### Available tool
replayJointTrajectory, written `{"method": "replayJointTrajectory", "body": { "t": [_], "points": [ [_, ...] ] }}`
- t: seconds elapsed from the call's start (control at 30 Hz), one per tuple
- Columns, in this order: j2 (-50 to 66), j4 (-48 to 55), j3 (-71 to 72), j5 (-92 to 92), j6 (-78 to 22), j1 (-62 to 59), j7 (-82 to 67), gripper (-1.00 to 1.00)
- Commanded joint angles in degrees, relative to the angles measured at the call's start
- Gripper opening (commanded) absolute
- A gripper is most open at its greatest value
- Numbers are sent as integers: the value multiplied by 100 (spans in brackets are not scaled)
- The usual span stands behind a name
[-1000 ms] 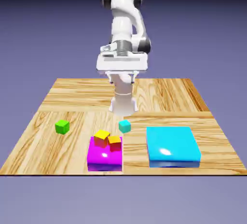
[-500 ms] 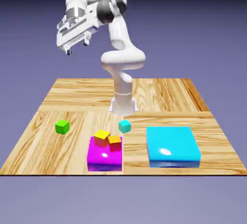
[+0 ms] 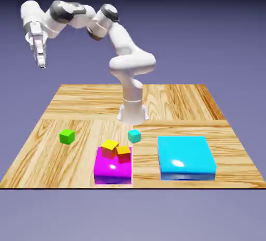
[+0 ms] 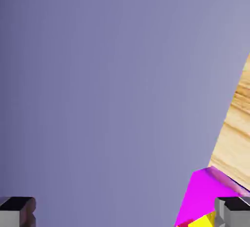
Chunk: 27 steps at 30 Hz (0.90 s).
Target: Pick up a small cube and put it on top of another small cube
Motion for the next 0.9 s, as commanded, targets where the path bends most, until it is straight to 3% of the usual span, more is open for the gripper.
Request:
{"method": "replayJointTrajectory", "body": {
  "t": [0.0,0.67,0.8,0.83,0.87],
  "points": [
    [-95,99,-208,-35,-155,73,117,0],
    [-1993,2081,-4361,-744,-3259,1524,2457,0],
    [-2209,1465,-4780,-1047,-2617,1478,2520,0],
    [-2209,1465,-4780,-1047,-2617,1478,2520,-100],
    [-2209,1465,-4780,-1047,-2617,1478,2520,-100]
  ]
}}
